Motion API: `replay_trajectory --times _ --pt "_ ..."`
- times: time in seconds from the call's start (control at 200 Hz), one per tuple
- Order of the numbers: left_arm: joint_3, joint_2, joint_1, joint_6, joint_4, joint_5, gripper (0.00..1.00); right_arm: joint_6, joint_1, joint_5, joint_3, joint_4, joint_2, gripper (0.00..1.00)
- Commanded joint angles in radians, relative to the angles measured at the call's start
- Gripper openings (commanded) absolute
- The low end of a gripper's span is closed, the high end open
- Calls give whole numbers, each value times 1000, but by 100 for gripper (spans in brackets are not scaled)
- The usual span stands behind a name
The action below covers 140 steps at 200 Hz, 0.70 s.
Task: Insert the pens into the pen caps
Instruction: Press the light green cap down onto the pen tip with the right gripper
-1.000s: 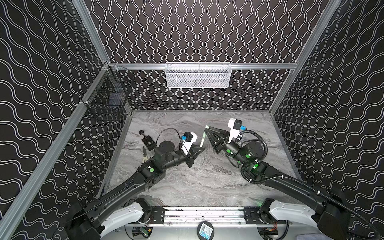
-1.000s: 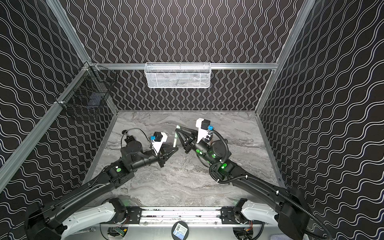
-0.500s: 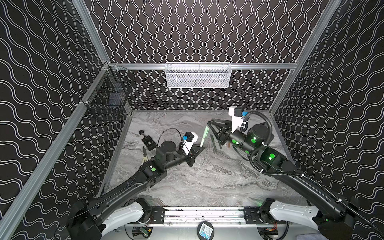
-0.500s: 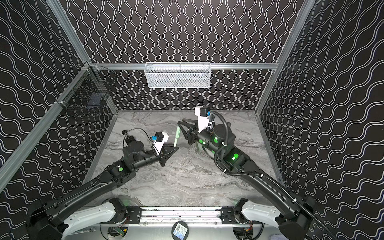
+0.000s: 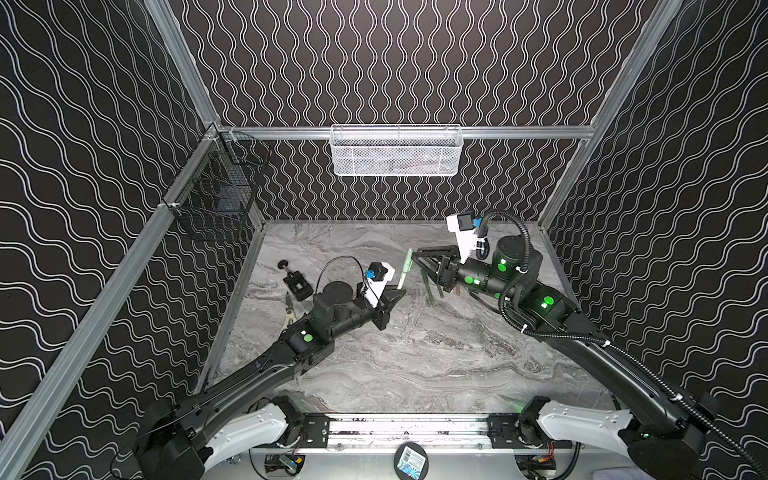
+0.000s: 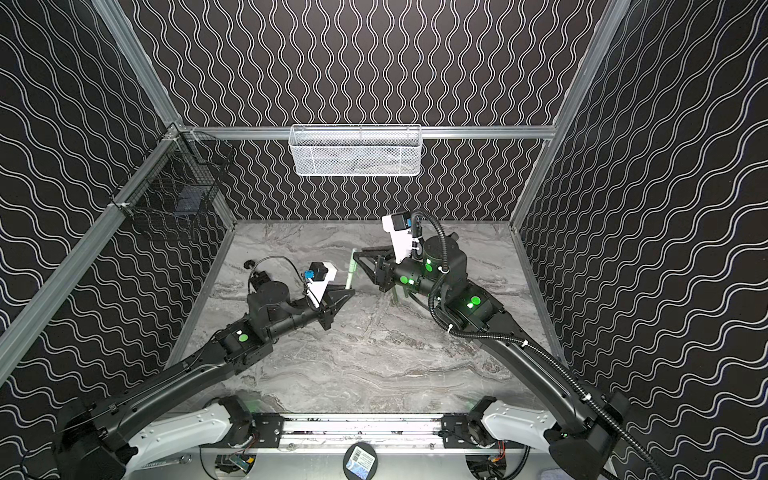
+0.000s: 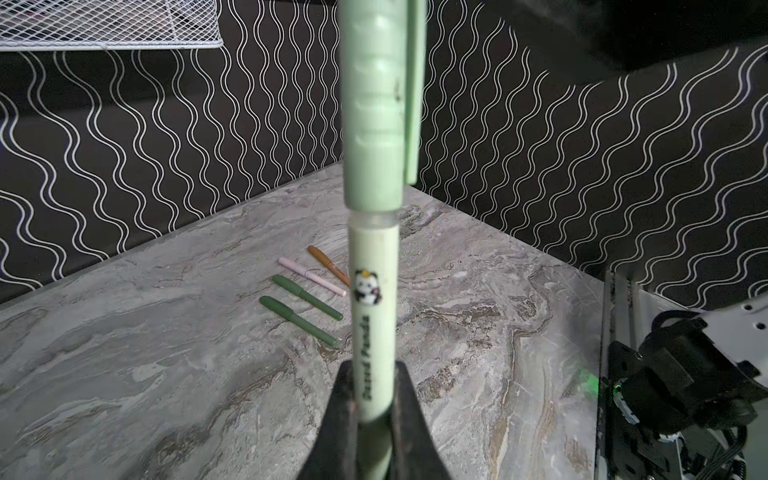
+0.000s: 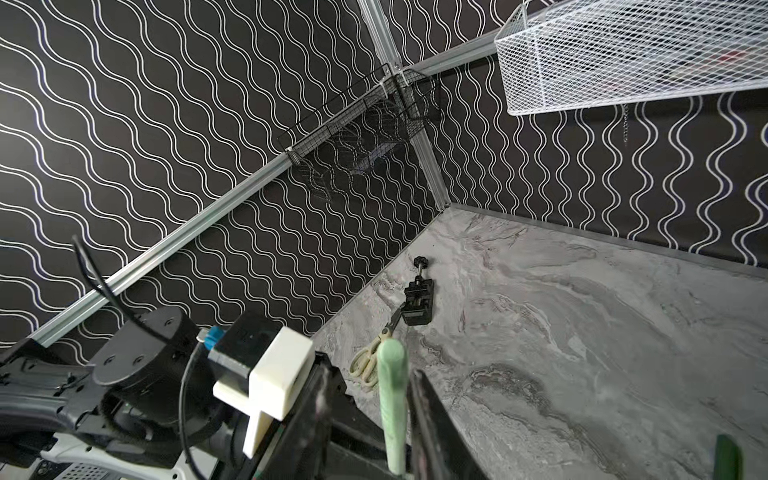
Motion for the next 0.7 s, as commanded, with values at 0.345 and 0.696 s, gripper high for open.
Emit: replay_trajectory --times 0.345,0.696 --pt "4 -4 -2 13 27 13 0 1 -1 -19 22 31 69 29" --pt "14 -1 -1 8 40 17 0 10 -17 -95 15 53 81 5"
